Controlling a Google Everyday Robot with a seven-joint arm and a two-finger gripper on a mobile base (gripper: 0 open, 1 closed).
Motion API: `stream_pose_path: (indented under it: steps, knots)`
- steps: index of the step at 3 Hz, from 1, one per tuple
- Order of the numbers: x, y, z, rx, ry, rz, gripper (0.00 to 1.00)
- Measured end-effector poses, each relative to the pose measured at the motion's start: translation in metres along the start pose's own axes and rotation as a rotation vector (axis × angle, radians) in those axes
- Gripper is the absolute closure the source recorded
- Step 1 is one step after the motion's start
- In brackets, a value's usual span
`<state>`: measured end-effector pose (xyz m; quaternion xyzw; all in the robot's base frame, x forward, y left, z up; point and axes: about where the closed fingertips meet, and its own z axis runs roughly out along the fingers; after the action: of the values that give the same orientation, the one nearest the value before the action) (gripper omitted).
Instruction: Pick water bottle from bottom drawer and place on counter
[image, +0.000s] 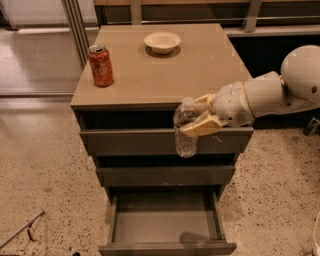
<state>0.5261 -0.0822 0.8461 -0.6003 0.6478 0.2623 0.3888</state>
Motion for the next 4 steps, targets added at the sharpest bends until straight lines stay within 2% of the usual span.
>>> stream_pose_path:
  steps: [1, 2, 3, 4]
  knots:
    - [-0.08, -0.021, -0.048, -0.067, 0.037, 0.049, 1.0]
    - [-0.08, -0.021, -0.048, -0.067, 0.037, 0.047, 1.0]
    - [-0.082, -0.042, -0.05, -0.012, 0.044, 0.058, 1.0]
    - [-0.082, -0.085, -0.046, 0.04, 0.037, 0.048, 1.0]
